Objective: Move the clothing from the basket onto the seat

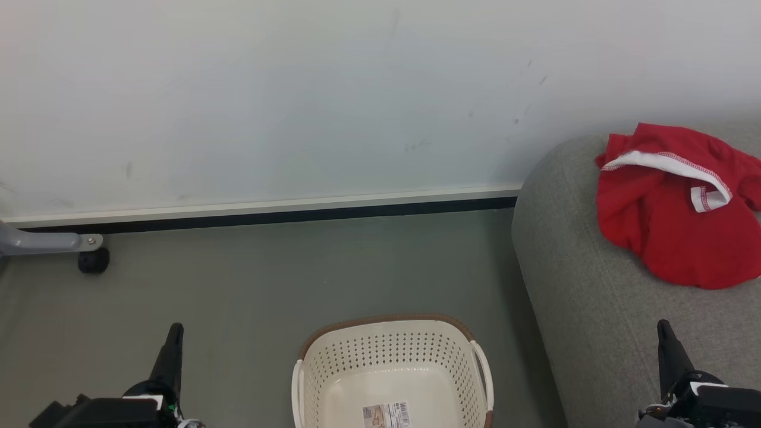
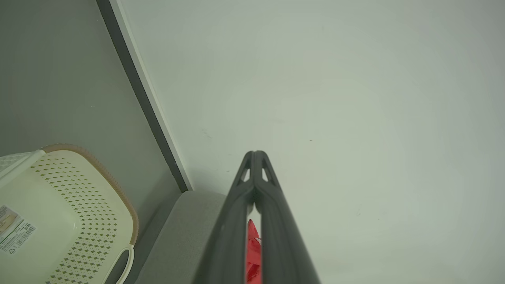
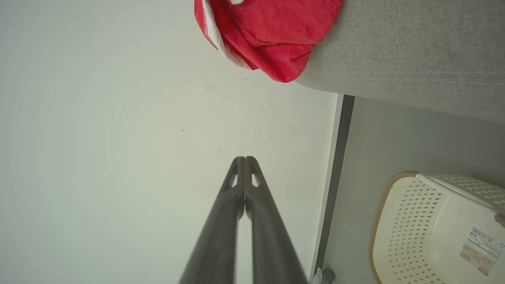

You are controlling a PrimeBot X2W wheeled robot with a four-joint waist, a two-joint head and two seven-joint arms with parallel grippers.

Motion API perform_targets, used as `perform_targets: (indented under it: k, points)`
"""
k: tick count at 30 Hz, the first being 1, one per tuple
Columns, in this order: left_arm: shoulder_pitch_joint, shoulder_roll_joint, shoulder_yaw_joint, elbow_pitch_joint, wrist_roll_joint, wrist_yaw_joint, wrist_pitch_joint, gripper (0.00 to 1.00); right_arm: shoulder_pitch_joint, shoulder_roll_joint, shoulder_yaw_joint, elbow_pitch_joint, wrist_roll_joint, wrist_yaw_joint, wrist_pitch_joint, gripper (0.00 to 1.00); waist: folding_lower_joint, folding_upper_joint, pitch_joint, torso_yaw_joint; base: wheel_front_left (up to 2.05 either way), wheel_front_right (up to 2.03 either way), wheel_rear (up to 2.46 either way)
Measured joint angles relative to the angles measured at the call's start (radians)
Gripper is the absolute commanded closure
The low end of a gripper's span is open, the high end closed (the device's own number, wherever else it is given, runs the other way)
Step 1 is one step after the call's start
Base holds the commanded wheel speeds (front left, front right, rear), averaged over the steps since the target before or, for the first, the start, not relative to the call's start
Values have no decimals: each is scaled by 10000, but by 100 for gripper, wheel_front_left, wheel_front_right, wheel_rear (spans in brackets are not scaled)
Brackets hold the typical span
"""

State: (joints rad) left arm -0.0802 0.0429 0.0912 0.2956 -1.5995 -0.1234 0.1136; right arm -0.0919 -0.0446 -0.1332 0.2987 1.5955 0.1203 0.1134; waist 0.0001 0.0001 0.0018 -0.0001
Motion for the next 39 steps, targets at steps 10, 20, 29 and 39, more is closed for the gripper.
perform_targets:
  k: [10,20,29,39]
  points:
    - [0,0,2,2,0,0,0,100,0,2,0,0,2,0,0,100,0,0,0,0,0,0,0]
    - [0,0,0,2,-2,0,0,100,0,2,0,0,2,2,0,100,0,0,-1,0,0,0,0]
    - [0,0,0,4,-10,0,0,100,0,4,0,0,2,2,0,100,0,0,-1,0,0,0,0]
    - [0,0,0,4,-10,0,0,100,0,4,0,0,2,2,-2,100,-1,0,-1,0,0,0,0]
